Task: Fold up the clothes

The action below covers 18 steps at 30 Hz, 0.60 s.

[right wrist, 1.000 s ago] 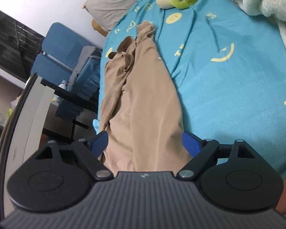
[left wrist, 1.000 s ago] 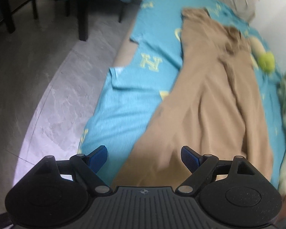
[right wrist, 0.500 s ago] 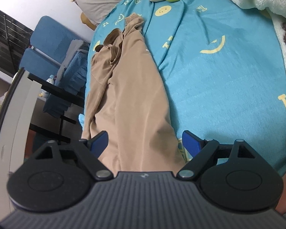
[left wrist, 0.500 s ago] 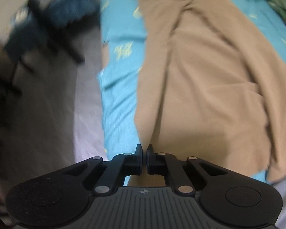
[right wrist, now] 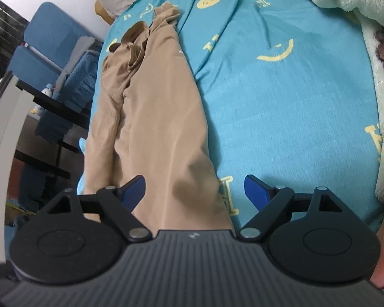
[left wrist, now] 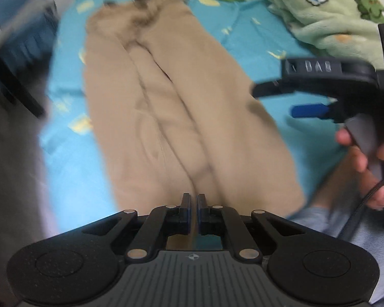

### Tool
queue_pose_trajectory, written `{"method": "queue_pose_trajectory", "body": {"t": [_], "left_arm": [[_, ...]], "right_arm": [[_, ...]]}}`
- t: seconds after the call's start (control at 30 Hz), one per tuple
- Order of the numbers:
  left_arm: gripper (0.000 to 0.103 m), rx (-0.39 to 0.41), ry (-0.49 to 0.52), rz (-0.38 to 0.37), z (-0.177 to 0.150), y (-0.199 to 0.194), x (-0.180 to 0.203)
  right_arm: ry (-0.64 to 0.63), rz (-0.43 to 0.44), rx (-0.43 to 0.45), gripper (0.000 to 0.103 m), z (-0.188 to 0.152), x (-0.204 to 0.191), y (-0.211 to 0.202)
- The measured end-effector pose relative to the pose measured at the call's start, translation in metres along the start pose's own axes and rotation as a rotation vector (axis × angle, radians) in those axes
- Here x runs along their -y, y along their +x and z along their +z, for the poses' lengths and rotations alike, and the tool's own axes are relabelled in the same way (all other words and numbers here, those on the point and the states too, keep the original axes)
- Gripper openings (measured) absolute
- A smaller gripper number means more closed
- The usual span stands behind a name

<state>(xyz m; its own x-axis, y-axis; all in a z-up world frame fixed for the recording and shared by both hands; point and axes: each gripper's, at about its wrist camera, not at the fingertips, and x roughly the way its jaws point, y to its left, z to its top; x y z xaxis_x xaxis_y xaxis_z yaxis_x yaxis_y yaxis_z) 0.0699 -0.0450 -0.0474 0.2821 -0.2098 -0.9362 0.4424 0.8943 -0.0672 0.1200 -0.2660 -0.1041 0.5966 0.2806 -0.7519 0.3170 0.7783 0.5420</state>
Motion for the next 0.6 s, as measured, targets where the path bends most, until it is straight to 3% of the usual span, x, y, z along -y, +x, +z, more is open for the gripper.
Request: {"method": "queue_pose_trajectory", "body": {"t": [0.03, 0.07, 0.1, 0.13, 0.2, 0.27, 0.4, 0.5, 0.6], "left_arm": [[0.019, 0.018, -0.019, -0.010, -0.005, 0.000, -0.004], [0.029, 0.041, -0.039, -0.014, -0.009, -0.002, -0.008], [0.043, 0.076, -0.071, -0.018, -0.014, -0.004, -0.017], [0.051, 0.114, -0.109, -0.021, -0.019, -0.006, -0.027], [0.081, 0.172, -0.196, 0.011, -0.024, -0.006, -0.047], [0.085, 0.166, -0.336, 0.054, -0.026, 0.000, -0.071], [0.084, 0.095, -0.586, -0.021, -0.028, 0.018, -0.115], [0.084, 0.085, -0.662, -0.060, -0.028, 0.025, -0.126], [0.086, 0.060, -0.622, -0.069, -0.025, 0.033, -0.113]], "right_arm": [[-0.002, 0.001, -0.002, 0.086, -0.001, 0.000, -0.001], [-0.003, 0.000, -0.004, 0.086, -0.003, -0.001, -0.002], [-0.004, 0.000, -0.005, 0.086, -0.005, -0.001, -0.002], [-0.005, -0.002, -0.007, 0.086, -0.006, -0.001, -0.003], [-0.005, -0.013, -0.019, 0.086, -0.008, -0.002, -0.003], [-0.005, -0.048, -0.016, 0.086, -0.009, -0.003, -0.001], [-0.008, -0.095, -0.024, 0.086, -0.014, -0.006, 0.003], [-0.008, -0.068, -0.066, 0.086, -0.016, -0.005, 0.009], [0.048, -0.072, -0.096, 0.086, -0.021, 0.000, 0.014]]}}
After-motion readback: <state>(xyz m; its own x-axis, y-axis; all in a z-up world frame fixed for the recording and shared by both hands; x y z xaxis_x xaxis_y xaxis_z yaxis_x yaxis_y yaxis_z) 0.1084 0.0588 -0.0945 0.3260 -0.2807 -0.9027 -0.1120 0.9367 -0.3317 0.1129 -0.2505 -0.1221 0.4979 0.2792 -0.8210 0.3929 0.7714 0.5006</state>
